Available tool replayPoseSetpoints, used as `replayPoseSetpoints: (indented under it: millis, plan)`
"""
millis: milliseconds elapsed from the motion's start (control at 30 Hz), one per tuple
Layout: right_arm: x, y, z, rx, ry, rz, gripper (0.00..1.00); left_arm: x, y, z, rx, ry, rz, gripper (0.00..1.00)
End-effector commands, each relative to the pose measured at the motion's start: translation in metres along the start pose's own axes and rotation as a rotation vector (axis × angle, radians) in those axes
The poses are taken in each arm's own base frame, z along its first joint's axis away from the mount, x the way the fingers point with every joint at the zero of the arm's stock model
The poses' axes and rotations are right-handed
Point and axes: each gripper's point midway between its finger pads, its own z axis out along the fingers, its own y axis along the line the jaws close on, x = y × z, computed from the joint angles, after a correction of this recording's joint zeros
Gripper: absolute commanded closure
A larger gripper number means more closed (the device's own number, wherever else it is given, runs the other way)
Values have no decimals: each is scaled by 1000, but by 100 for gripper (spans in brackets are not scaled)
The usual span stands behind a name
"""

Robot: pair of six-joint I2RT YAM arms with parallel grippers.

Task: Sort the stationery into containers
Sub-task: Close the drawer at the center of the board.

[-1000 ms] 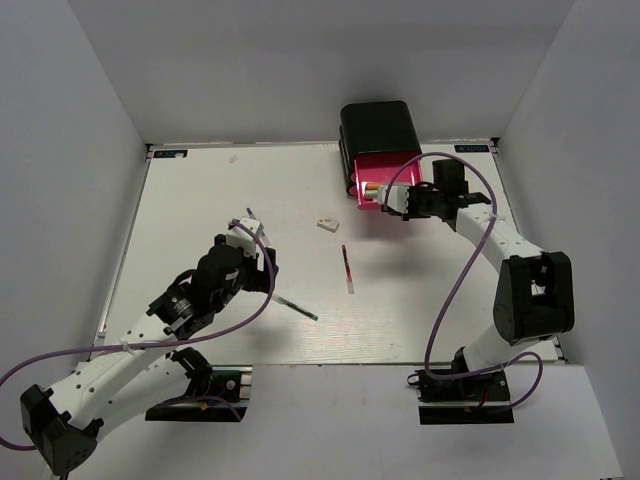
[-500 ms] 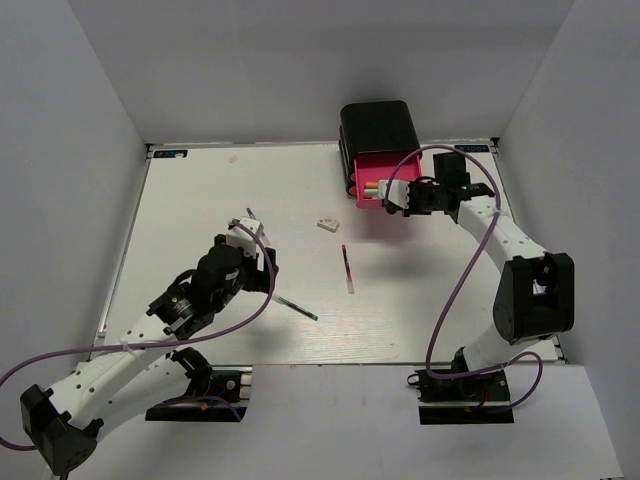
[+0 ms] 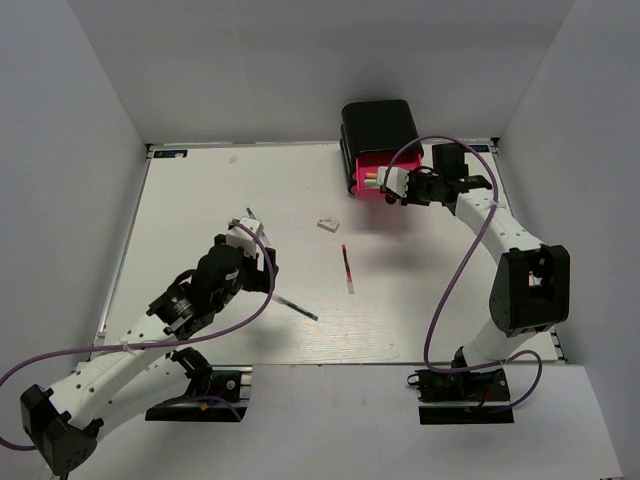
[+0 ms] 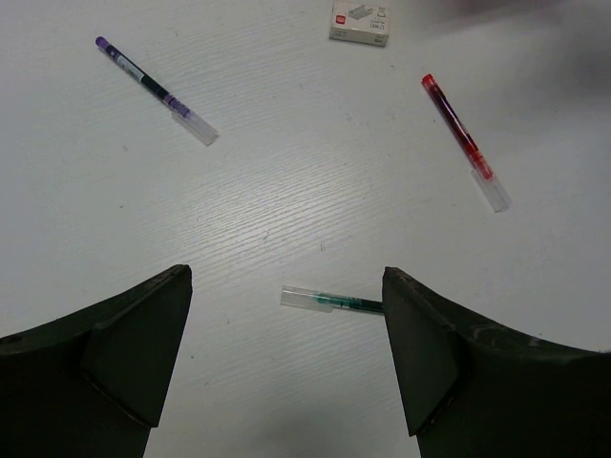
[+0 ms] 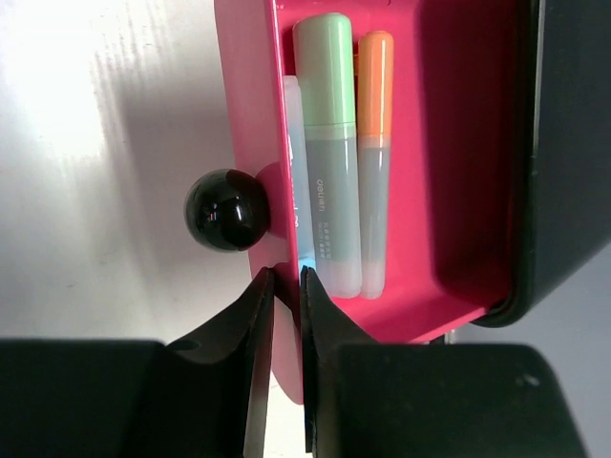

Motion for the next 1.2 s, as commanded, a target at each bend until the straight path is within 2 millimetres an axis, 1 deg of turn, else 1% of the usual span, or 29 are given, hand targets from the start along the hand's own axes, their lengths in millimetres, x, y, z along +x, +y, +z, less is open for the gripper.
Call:
replayPoseSetpoints:
  millis: [0, 67, 100, 167, 233, 267, 300, 333, 367, 400, 433, 567, 667, 700, 733, 767, 800, 833, 900, 933, 1067, 1100, 1133, 1167]
  plan:
    - [-37, -106, -41, 360, -45, -174, 90, 2, 1, 2, -8, 3, 0, 10]
    - [-35, -105, -41, 362, -45, -185, 90, 3, 1, 2, -8, 3, 0, 10]
    - [-39, -106, -44, 368, -48, -196, 90, 3, 1, 2, -8, 3, 0, 10]
    - [-39, -104, -45, 363, -51, -225, 90, 4, 3, 4, -19, 10, 3, 8]
    - [-38, -105, -43, 357, -36, -275, 88, 4, 3, 4, -19, 10, 3, 8]
    - [-39, -108, -42, 361, -34, -287, 87, 4, 3, 4, -19, 10, 3, 8]
    - [-36, -107, -40, 349, -20, -303, 87, 4, 3, 4, -19, 10, 3, 8]
    - [-39, -117, -42, 360, -19, -318, 87, 4, 3, 4, -19, 10, 3, 8]
    - [-36, -115, -39, 339, -12, -326, 87, 4, 3, 4, -19, 10, 3, 8]
    - [-37, -119, -39, 344, -8, -336, 87, 8, 4, 5, -21, 18, 6, 8]
    - [-34, -120, -36, 329, -3, -336, 87, 8, 4, 5, -21, 18, 6, 8]
    - [-35, -119, -30, 296, -5, -419, 87, 8, 5, 5, -30, 16, 6, 8]
    - [-34, -117, -26, 268, -17, -447, 87, 9, 6, 6, -41, 22, -1, 8]
    - [-37, -115, -25, 257, -36, -473, 87, 9, 6, 6, -41, 22, 0, 8]
    - [-40, -121, -28, 268, -40, -480, 87, 9, 8, 6, -50, 20, 0, 8]
    - [-39, -122, -28, 267, -44, -483, 87, 9, 8, 6, -50, 20, 0, 8]
    - [-39, -119, -21, 250, -51, -486, 87, 9, 8, 6, -50, 20, 0, 8]
    - [-43, -130, -27, 272, -53, -496, 87, 9, 8, 6, -50, 20, 0, 8]
    - [-37, -128, -18, 242, -52, -475, 87, 9, 8, 6, -50, 20, 0, 8]
    - [-40, -136, -21, 258, -53, -473, 87, 9, 8, 6, -50, 20, 0, 8]
    - [-41, -142, -20, 268, -64, -442, 87, 8, 9, 6, -59, 18, 0, 8]
    - [-42, -143, -20, 274, -68, -441, 84, 12, 10, 7, -61, 26, 3, 8]
    - [-41, -145, -19, 284, -73, -424, 81, 13, 10, 7, -61, 26, 3, 8]
    - [-40, -149, -21, 306, -72, -421, 76, 13, 10, 7, -61, 26, 3, 8]
